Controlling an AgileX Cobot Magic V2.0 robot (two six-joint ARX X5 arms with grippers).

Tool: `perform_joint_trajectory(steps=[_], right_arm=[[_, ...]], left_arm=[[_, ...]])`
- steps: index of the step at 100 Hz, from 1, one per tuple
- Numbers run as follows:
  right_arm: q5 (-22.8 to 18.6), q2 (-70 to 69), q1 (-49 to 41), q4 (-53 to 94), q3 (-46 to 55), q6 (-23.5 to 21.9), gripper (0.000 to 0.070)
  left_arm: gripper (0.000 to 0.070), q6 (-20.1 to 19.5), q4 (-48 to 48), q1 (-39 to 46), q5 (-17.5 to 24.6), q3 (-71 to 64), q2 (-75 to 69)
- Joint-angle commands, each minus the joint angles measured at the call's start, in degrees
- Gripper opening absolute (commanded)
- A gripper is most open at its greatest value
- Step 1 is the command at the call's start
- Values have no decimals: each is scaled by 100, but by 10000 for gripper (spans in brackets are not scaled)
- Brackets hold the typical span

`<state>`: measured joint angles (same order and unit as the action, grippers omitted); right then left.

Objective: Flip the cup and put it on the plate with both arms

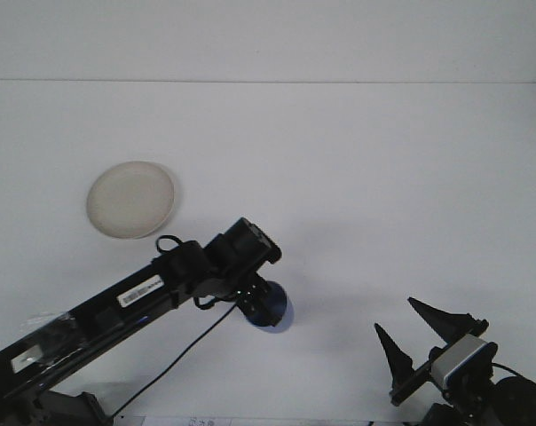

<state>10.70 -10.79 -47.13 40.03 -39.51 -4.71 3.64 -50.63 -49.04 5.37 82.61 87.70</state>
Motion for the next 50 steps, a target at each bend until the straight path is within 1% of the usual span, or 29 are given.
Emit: perform_joint_trajectory(steps=[1,7,13,30,40,50], right_arm=[[13,-13,-52,-35,-17,39,488],[13,-13,-52,-37,-17,37,488],[13,-13,-52,-37,-17,26,488],[9,-13,-52,-35,-17,-9,488],[4,-13,-52,-31,-17,-48,488],[4,-13,-52,-11,-17,-48,488]], left_arm=[[5,-372,-271,212,-479,321,-208],[5,-514,-529,549,-846,481,-398],[4,-651,-675,981,-1049,597,-551],[4,-868,-656,2629,-1067,675,-654],[4,-885,-426,3576,-1062,675,-437],[5,-885,-37,4312,-1034,675,-96]])
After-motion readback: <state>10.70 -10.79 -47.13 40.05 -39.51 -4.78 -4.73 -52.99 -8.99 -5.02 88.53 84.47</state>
